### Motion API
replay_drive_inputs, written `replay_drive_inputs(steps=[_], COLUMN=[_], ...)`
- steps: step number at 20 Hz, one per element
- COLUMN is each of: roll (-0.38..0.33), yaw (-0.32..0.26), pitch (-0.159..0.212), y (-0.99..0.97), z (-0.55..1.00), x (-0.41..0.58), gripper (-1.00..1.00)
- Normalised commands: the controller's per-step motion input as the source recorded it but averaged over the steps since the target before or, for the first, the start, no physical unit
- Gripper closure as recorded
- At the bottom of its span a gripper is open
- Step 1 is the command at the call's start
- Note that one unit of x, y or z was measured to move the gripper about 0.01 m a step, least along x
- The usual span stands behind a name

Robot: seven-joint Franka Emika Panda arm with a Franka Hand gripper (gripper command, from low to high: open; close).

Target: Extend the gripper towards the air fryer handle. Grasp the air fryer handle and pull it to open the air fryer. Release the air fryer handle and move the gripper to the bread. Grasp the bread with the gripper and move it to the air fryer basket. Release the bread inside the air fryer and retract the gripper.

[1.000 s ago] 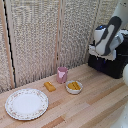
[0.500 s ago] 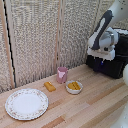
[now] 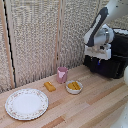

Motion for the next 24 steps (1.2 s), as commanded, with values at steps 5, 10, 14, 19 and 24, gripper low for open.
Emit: replay_drive_inputs(steps=[5,10,14,19,24], roll=[0.001,-0.023,-0.05,-0.057,-0.072], yaw=[-0.03,-0.01,0.0,0.0,-0.019], pitch=[0.0,-0.001,-0.027,-0.035,-0.092], y=[0.78,0.84,0.76,0.56,0.76], z=[0.42,0.23,0.03,0.0,0.0], x=[-0.305,-0.44,-0.602,-0.778,-0.327], gripper=[1.0,1.0,1.0,1.0,1.0])
